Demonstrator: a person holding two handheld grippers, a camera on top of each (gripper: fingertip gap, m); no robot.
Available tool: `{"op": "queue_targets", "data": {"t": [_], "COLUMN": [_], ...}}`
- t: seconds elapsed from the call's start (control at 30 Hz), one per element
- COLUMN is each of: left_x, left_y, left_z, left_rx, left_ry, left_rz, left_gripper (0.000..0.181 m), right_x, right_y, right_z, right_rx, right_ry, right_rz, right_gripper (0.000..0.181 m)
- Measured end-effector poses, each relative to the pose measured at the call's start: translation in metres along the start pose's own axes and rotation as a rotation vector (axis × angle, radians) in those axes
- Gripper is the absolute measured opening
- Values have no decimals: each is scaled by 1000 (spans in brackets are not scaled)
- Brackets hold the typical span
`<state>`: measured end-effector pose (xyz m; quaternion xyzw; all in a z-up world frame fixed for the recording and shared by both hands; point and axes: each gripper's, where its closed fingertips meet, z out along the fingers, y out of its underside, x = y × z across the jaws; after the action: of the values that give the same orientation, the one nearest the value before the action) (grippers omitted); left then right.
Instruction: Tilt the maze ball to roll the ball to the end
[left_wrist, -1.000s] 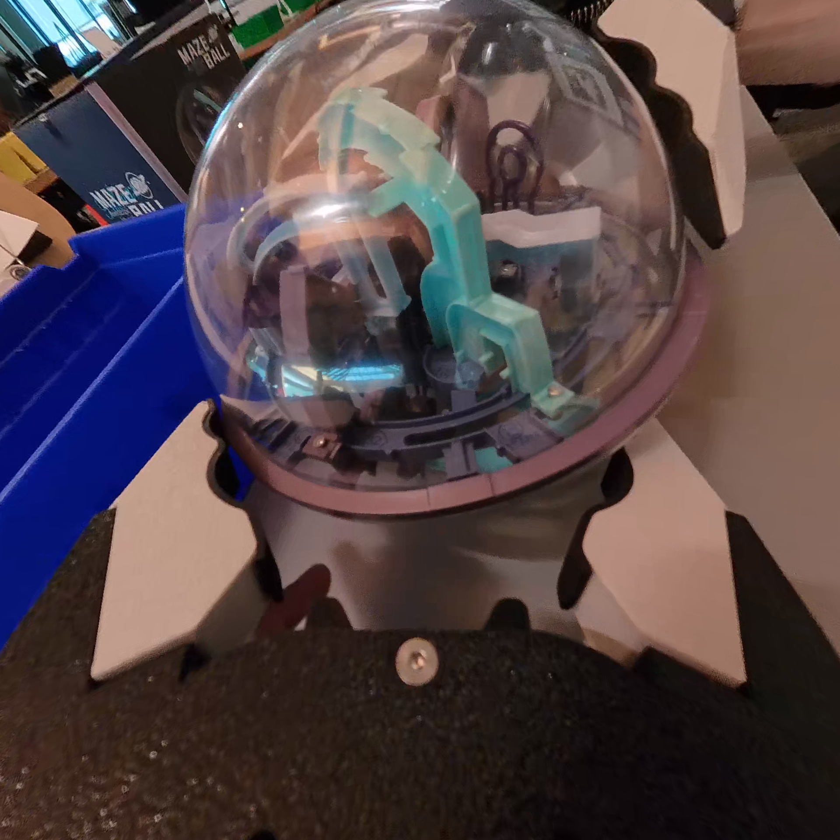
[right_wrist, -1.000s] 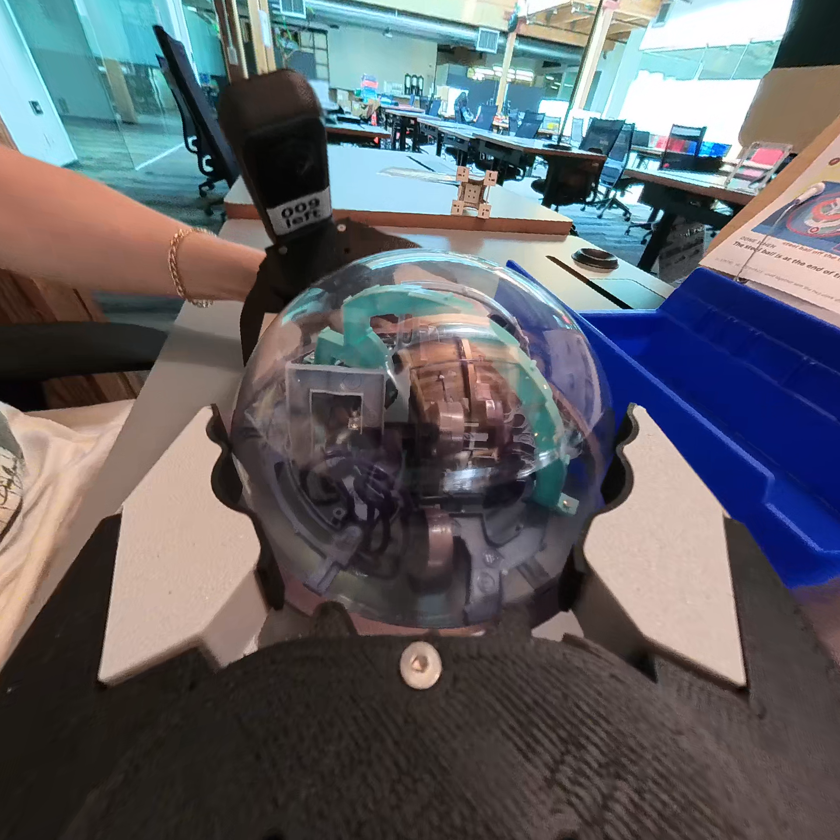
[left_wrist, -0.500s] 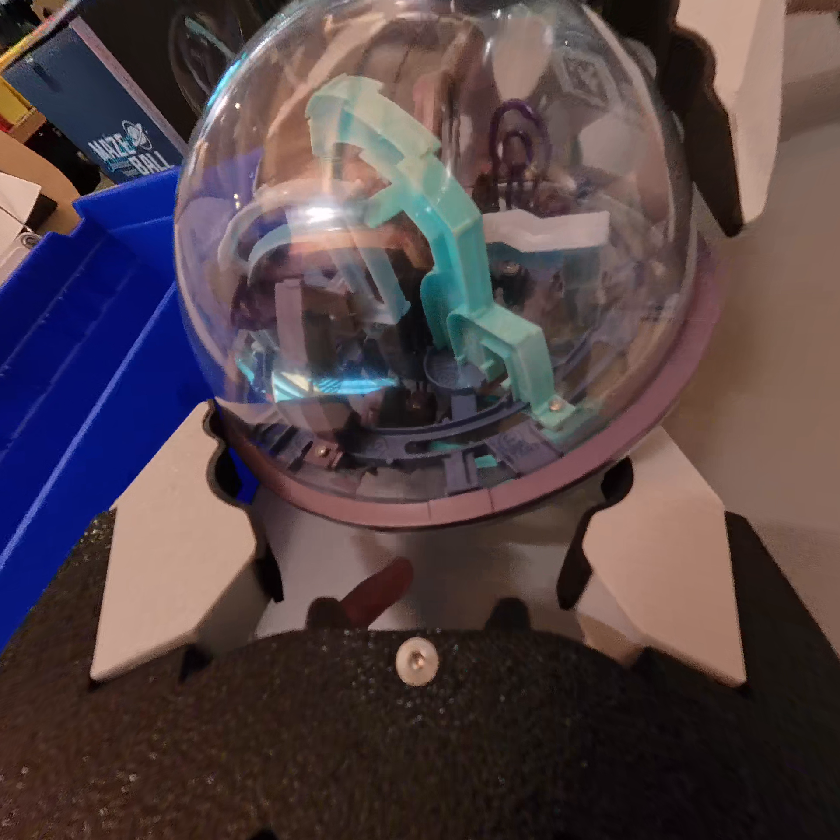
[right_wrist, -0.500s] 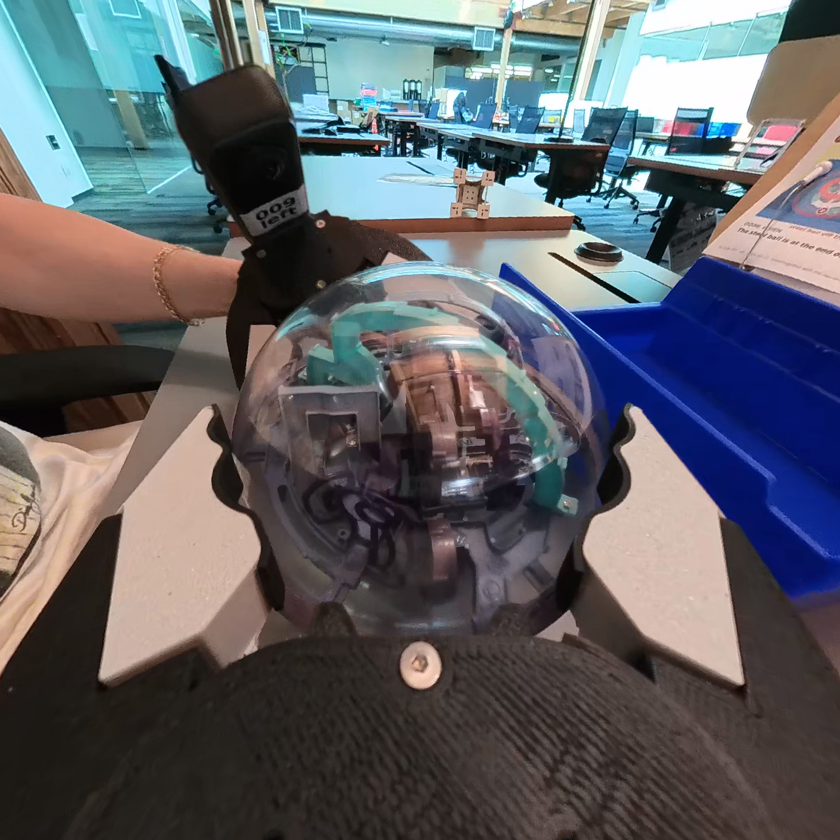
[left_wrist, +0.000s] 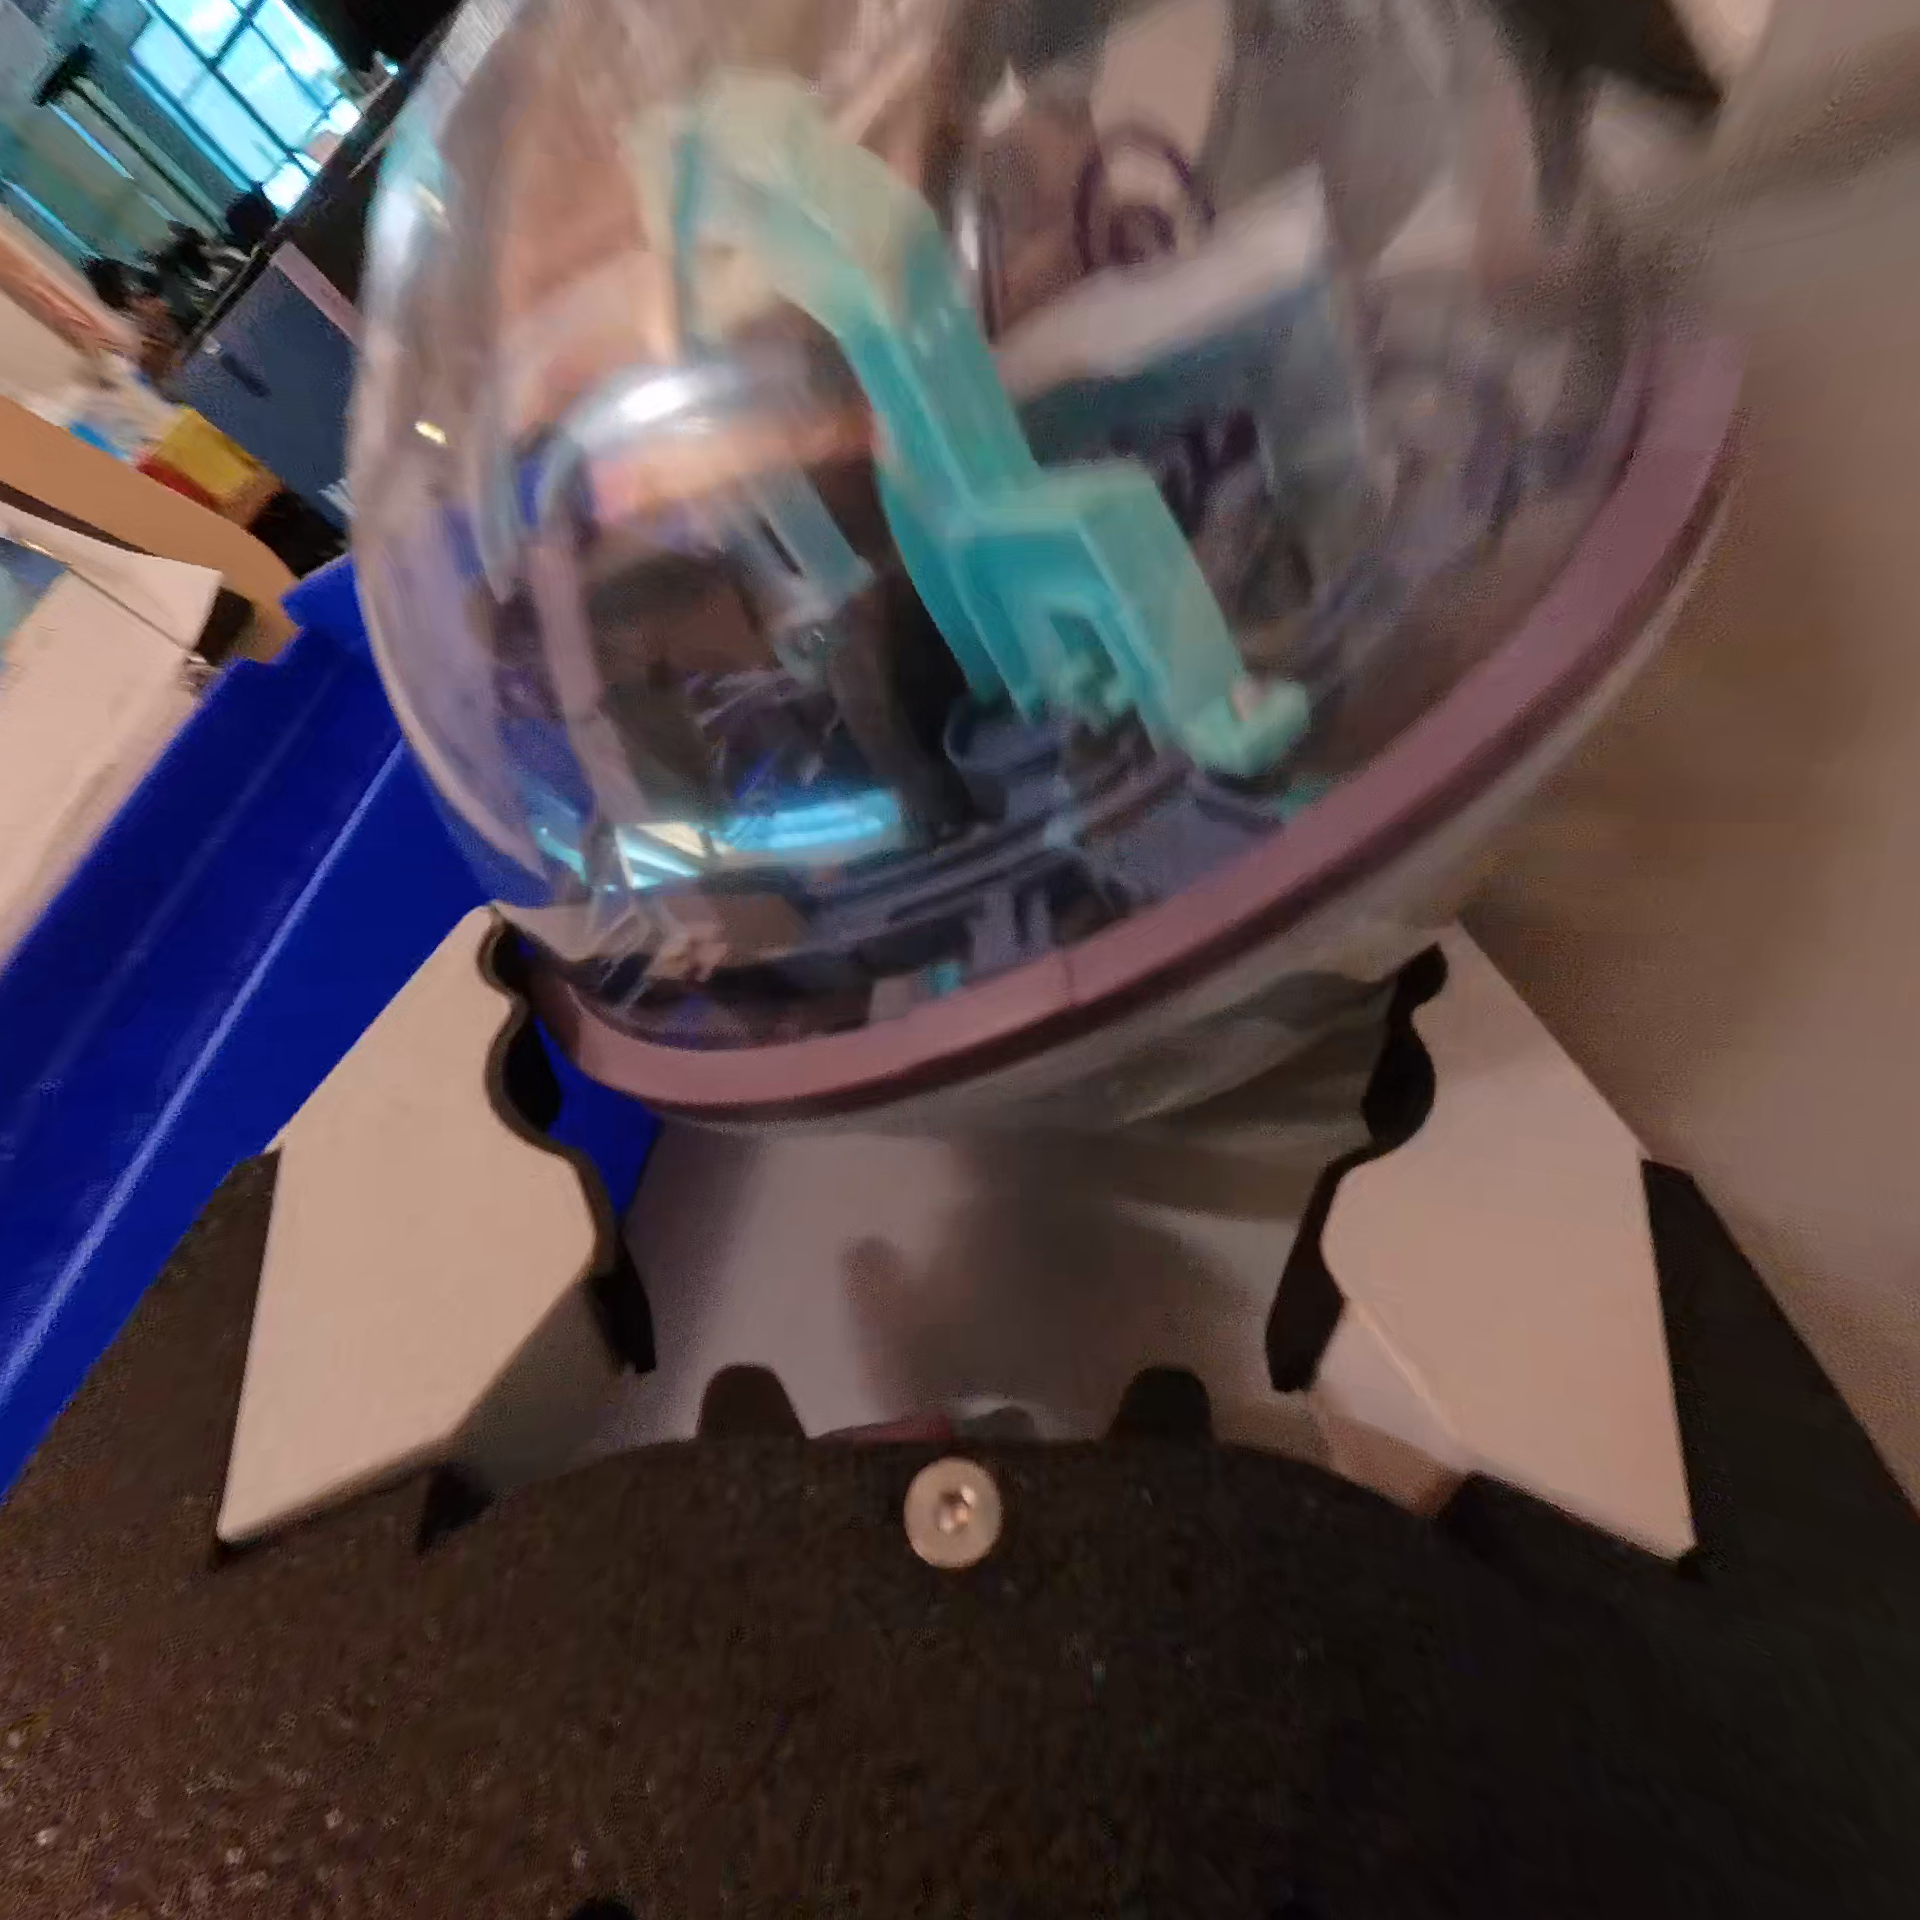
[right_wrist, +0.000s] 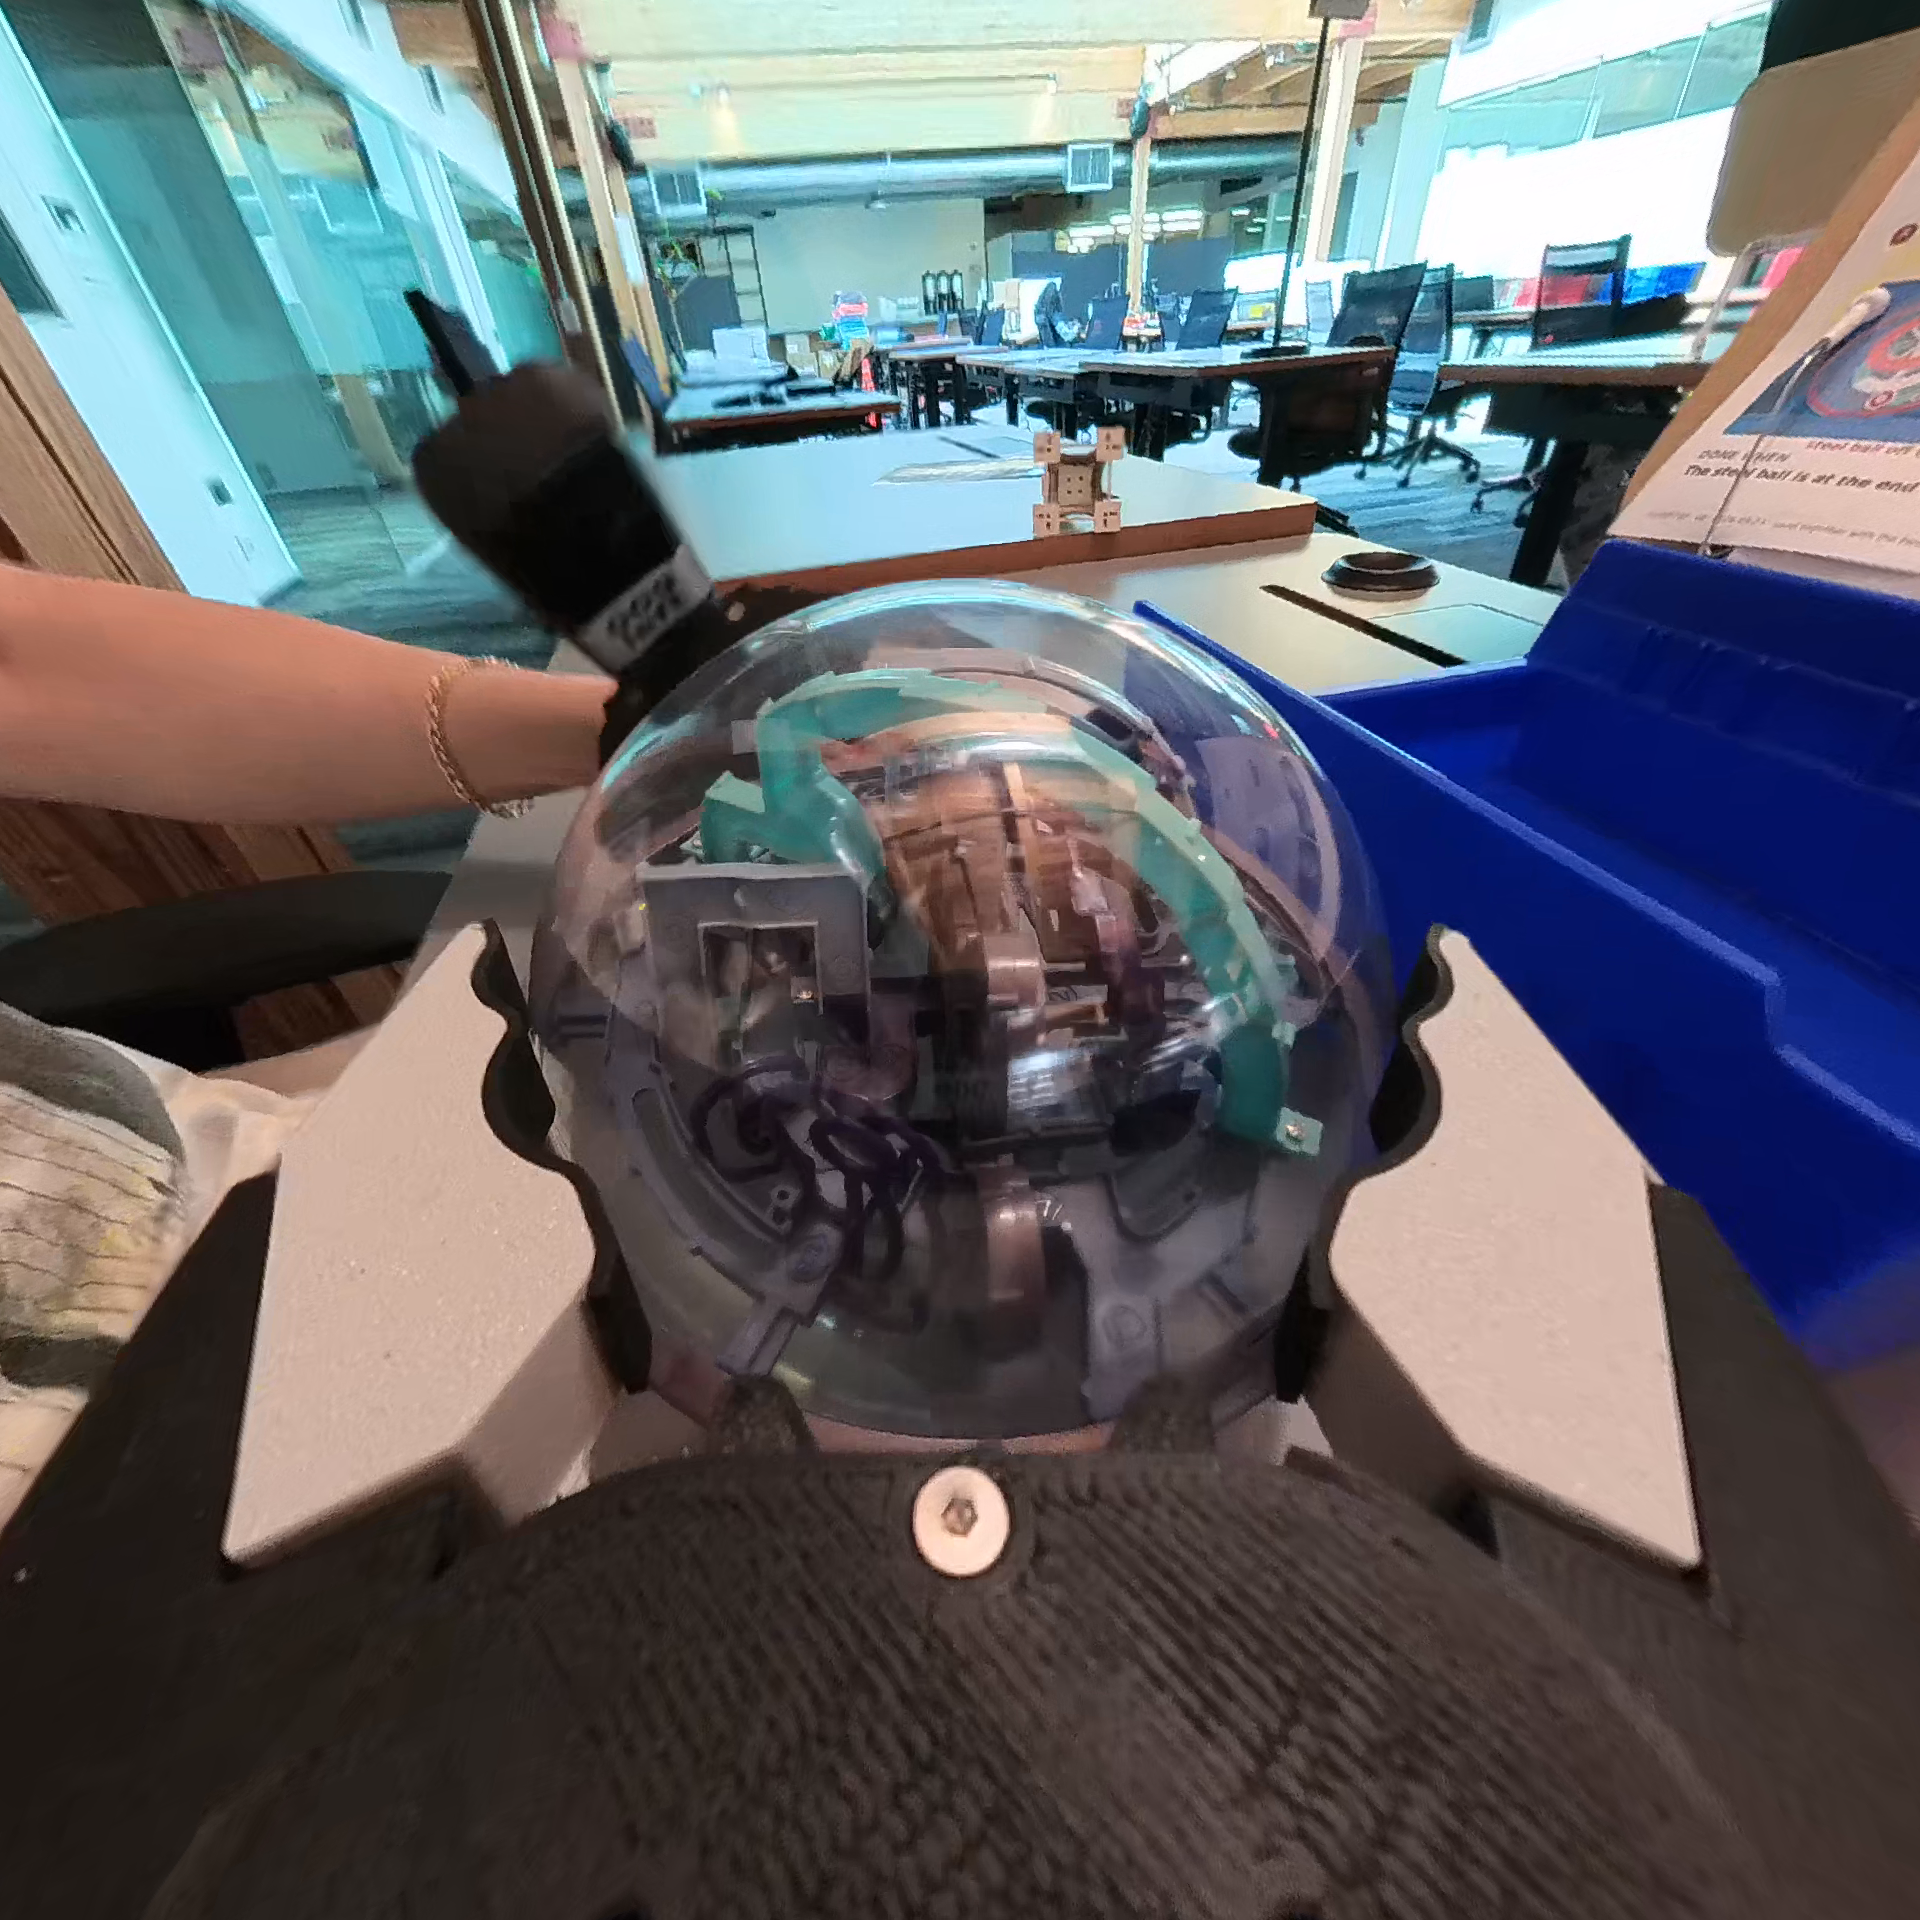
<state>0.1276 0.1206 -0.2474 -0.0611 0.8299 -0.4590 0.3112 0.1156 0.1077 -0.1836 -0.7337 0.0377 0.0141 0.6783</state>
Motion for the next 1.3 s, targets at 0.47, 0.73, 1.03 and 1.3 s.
{"op": "queue_targets", "data": {"t": [0.47, 0.73, 1.03, 1.3], "left_x": [17, 24, 23, 11], "left_y": [13, 5, 3, -18], "left_z": [5, 2, -9, -37], "left_rx": [-135, -113, -81, -3], "left_ry": [109, 161, 182, 139], "left_rz": [-166, -295, -396, -527], "left_gripper": [157, 157, 157, 158], "right_x": [-5, -4, -2, -8], "right_y": [11, 6, -4, -40], "right_z": [-3, -4, 8, 22], "right_rx": [-3, 48, 77, 130], "right_ry": [-13, -17, 1, 12], "right_rz": [45, 196, 286, 365], "right_gripper": [159, 159, 159, 159]}}
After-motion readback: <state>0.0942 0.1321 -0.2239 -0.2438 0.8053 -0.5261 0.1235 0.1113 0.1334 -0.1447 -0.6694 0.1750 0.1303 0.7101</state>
